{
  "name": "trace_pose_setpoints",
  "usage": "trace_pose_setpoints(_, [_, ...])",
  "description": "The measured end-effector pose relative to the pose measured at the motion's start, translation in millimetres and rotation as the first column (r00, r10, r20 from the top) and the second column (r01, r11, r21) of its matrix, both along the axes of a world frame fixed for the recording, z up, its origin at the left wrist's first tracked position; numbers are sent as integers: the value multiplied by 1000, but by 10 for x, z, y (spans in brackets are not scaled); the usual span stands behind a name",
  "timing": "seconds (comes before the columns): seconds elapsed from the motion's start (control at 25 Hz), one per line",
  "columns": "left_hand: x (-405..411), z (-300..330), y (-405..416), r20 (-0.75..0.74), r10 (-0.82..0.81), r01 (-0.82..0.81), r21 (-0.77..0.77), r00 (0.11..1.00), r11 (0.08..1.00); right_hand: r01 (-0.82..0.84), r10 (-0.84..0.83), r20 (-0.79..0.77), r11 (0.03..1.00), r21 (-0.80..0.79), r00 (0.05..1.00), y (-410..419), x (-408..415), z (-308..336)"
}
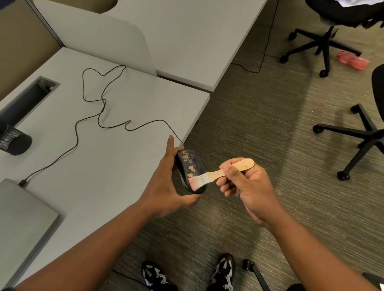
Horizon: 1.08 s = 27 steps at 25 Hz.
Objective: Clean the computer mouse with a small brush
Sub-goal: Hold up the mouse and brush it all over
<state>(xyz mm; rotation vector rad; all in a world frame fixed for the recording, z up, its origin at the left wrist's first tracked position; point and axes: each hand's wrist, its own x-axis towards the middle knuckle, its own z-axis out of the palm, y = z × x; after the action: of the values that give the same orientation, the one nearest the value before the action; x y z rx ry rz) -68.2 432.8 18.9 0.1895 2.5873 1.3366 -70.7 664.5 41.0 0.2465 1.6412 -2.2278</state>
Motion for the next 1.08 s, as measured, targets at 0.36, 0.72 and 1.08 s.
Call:
trace_pose_setpoints(0.36, [-33, 35, 4, -4, -13, 13, -12, 1000, 1000, 101, -102, 29, 994, 35, 994, 112, -60, -50])
trace_pose_setpoints(0.72, [-44, 3, 3, -1, -36, 36, -10, 999, 999, 204, -209, 23, 970, 131, 978, 220, -134, -73])
trace_pose_setpoints(1.08, [-41, -40, 19, 4, -43, 43, -7, 999, 999, 50, -43, 88, 995, -82, 995, -74, -54, 45])
